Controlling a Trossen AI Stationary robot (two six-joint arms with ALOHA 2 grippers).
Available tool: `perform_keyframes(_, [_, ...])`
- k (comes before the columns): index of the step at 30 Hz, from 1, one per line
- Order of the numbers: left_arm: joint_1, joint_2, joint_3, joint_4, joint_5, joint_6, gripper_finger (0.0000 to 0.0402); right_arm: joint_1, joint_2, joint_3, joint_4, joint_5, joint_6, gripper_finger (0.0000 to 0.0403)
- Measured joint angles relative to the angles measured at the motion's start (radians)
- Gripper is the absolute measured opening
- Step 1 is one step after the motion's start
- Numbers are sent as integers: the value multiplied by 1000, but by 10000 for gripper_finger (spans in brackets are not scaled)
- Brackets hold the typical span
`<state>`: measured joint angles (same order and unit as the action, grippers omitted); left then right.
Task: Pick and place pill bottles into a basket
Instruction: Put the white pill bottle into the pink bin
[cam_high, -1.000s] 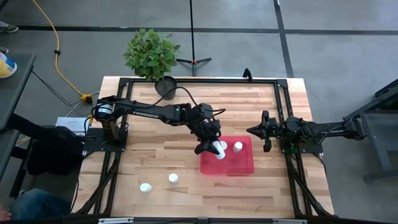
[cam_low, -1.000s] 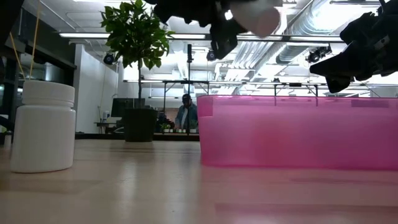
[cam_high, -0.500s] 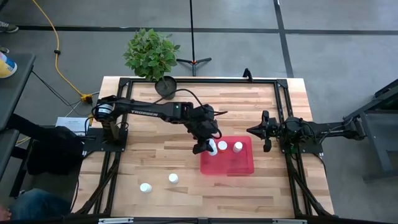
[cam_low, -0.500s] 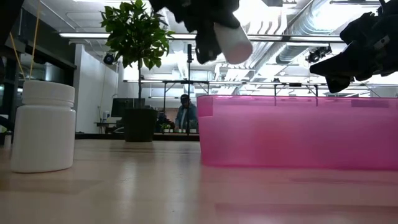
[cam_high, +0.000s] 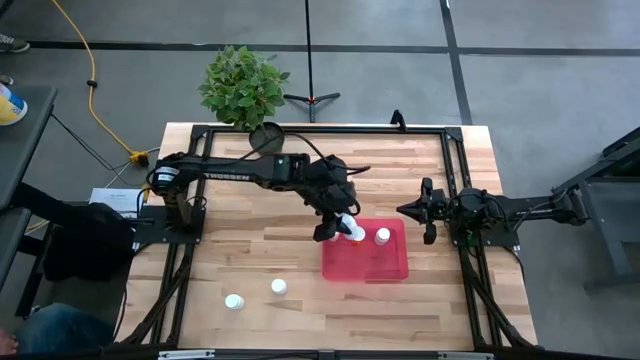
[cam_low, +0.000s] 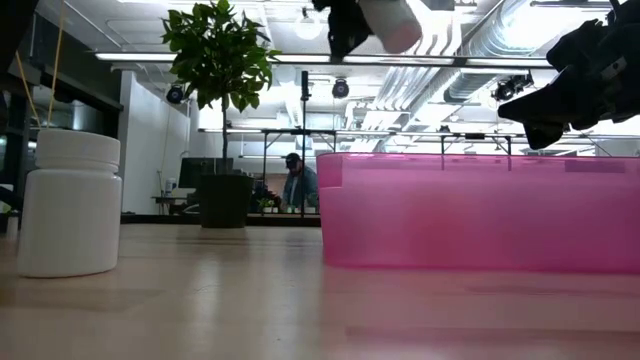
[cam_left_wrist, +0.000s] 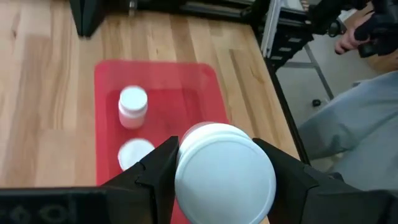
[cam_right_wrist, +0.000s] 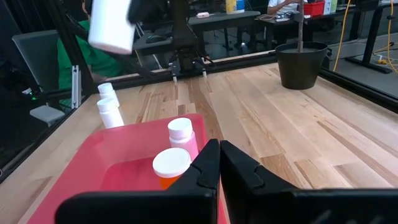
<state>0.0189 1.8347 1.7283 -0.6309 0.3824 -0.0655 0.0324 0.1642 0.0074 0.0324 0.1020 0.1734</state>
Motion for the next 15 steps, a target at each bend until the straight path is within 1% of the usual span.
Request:
perform_keyframes(2, [-1,6,17,-2,-4,15,215,0,0,0,0,0,0,4])
perform_keyframes(5, [-8,50,90,-47,-12,35,215,0,0,0,0,0,0,2])
perform_keyframes(9, [-22,147,248,-140,-12,108,215,0,2,0,2,9,0,3])
perform_keyframes(12, [-21,218,362,-218,-9,116,215,0,8,0,2,14,1,4])
perform_keyframes(14, [-19,246,418,-280,-12,138,215,0,14,0,2,15,1,2])
perform_keyframes(15, [-18,260,444,-276,-12,152,215,0,18,0,2,16,1,1])
